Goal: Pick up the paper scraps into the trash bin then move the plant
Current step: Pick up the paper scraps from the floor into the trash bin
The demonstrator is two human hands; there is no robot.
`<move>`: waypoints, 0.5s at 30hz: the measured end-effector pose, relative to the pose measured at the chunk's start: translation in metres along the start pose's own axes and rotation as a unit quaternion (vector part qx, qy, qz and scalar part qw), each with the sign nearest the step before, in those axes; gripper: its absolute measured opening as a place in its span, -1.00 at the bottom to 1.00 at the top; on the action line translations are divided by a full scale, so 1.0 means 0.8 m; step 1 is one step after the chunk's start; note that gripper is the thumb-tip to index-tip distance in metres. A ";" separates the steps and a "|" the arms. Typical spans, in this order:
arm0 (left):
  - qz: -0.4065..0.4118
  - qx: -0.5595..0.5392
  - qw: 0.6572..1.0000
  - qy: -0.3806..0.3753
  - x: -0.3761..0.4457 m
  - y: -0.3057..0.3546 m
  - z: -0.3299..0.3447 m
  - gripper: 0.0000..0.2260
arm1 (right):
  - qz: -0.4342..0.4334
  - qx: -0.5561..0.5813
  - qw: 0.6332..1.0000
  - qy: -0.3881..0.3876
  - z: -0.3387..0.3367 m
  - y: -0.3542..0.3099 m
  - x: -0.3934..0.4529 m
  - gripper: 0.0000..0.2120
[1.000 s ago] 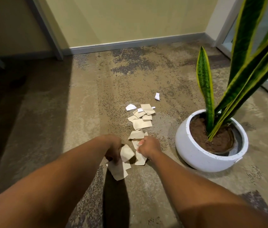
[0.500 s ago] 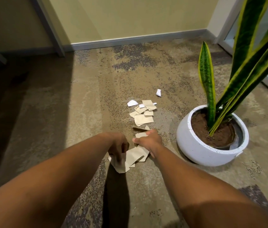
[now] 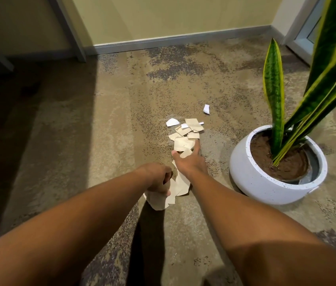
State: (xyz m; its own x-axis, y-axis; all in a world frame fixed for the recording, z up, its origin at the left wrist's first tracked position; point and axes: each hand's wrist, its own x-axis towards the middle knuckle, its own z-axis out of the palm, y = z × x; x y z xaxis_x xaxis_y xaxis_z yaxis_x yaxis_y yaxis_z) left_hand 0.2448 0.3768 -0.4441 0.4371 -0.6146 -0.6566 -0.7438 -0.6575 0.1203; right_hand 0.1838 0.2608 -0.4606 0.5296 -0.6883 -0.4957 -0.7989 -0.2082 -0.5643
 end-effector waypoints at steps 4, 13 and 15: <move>-0.009 -0.004 1.000 -0.015 -0.003 -0.007 0.004 -0.40 | -0.037 -0.076 0.996 -0.027 0.002 -0.005 0.007 0.11; -0.045 0.116 0.990 -0.069 -0.006 0.014 0.018 0.31 | -0.046 -0.113 0.992 -0.043 0.002 -0.023 0.026 0.20; -0.046 0.102 0.992 -0.051 -0.003 0.009 0.021 0.29 | -0.034 -0.126 0.990 -0.058 0.002 -0.028 0.031 0.15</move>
State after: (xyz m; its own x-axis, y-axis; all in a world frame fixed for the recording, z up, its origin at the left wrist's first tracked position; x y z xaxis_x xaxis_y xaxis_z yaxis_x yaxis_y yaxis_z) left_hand 0.2299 0.3806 -0.4543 0.4617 -0.5018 -0.7315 -0.7950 -0.5998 -0.0904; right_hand 0.2151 0.2495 -0.4616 0.6019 -0.5860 -0.5425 -0.7984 -0.4281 -0.4234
